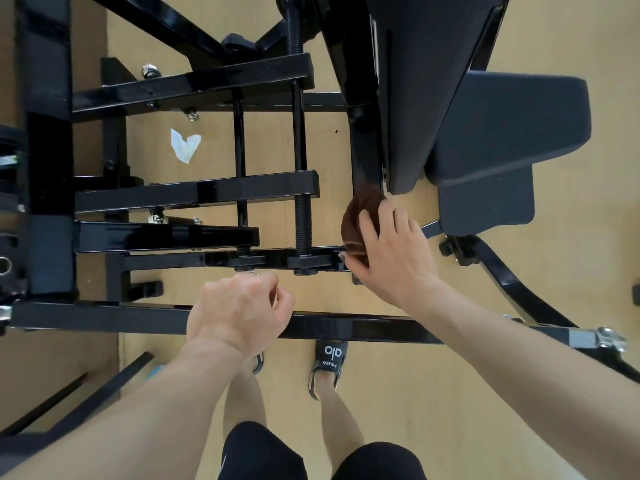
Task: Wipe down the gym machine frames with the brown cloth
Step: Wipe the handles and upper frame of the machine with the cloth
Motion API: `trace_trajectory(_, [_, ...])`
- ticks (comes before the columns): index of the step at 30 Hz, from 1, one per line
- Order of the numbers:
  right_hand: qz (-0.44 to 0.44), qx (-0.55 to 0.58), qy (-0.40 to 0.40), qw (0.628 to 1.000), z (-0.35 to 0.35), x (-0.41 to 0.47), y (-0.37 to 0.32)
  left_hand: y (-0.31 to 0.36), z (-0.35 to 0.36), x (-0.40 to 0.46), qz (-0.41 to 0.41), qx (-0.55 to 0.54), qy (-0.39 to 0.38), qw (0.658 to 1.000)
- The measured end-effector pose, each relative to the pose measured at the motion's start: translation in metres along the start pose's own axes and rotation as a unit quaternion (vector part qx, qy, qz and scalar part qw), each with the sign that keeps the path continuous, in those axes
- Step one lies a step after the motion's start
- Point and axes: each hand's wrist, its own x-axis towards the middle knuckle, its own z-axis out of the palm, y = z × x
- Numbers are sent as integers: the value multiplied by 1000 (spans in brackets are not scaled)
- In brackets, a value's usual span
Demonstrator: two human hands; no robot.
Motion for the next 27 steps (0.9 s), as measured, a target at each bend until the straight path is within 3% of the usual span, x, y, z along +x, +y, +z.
trace_trajectory(6, [-48,-79,-13,996,12,25,1,-1,1,0,5,0,0,1000])
trace_trajectory(10, [41,-90,-19,995,-3,85,-8,0,-1,0,0,-12,-8,1000])
trace_trajectory(17, [162,-100,-164,968,-29,149,-46,0,-2,-1,-6,-30,-14,999])
trace_trajectory(27, [49,-81,-194,976,-13,21,-46,-1,0,-2,5,-39,8,999])
